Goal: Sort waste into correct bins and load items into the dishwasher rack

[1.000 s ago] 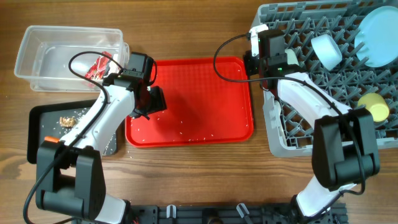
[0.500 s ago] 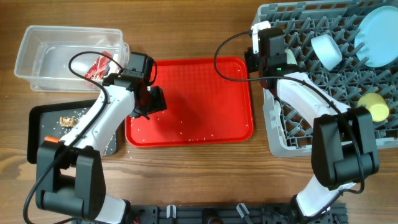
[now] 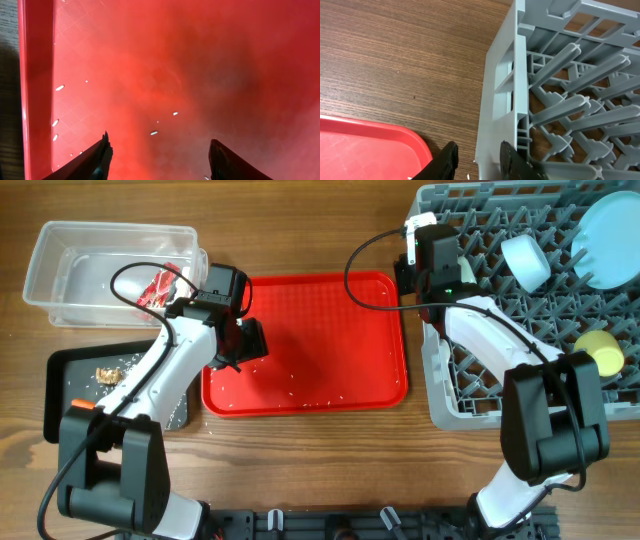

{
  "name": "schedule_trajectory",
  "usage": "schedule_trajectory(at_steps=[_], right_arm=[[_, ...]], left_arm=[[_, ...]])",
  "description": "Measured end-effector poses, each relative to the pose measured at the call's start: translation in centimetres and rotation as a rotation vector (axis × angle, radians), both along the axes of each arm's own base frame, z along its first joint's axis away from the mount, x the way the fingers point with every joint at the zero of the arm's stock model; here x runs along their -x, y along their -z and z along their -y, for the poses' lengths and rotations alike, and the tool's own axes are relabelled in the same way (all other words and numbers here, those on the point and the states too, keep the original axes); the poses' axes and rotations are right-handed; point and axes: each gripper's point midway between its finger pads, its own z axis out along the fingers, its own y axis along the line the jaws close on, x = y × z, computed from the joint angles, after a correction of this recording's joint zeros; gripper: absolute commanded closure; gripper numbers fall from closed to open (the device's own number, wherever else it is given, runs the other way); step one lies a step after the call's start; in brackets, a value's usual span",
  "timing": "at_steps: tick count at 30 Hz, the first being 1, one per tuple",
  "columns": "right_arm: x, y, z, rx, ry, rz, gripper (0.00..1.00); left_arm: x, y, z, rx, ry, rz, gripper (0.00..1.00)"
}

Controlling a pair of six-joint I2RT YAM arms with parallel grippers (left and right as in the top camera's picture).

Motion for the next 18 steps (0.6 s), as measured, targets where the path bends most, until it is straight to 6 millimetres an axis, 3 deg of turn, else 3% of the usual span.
schedule_trajectory(at_steps=[7,14,18], right_arm=[[-0.2,-0.2,0.3,0.006,0.012,0.012,0.66],[-0.3,-0.4,0.4,-0.001,0.001,0.014,0.43],[1.3,-0.8,-0.2,-0.037,-0.028,-0.056,0.24]], left_arm=[[0.0,0.0,0.0,0.0,0.0,0.0,0.37],[-0.6,-0.1,0.1,0.006,0.0,0.025,0.32],[-1.9,-0.5,0.5,0.017,0.006,0.082,0.27]])
